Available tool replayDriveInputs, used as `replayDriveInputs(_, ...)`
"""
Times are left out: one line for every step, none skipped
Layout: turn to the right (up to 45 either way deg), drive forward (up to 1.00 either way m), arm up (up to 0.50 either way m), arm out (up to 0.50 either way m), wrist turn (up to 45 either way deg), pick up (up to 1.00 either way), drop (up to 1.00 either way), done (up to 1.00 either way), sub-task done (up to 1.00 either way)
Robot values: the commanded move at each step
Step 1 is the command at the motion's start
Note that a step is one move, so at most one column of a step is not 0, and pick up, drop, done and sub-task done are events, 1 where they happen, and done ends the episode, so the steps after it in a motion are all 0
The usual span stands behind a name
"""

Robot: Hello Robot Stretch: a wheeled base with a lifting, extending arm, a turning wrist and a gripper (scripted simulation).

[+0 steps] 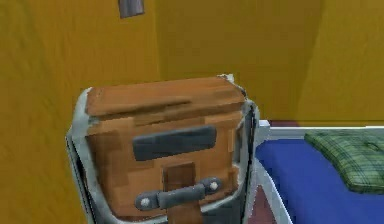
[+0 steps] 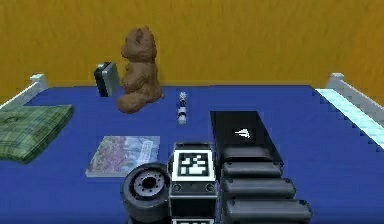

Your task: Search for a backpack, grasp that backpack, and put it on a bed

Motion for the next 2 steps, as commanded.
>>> replayDriveInputs(39.0, 0.00, 0.00, 0.00, 0.0, 0.00, 0.00, 0.00, 0.00)
replayDriveInputs(0.0, 0.00, 0.00, 0.48, 0.0, 0.00, 0.00, 0.00, 0.00)
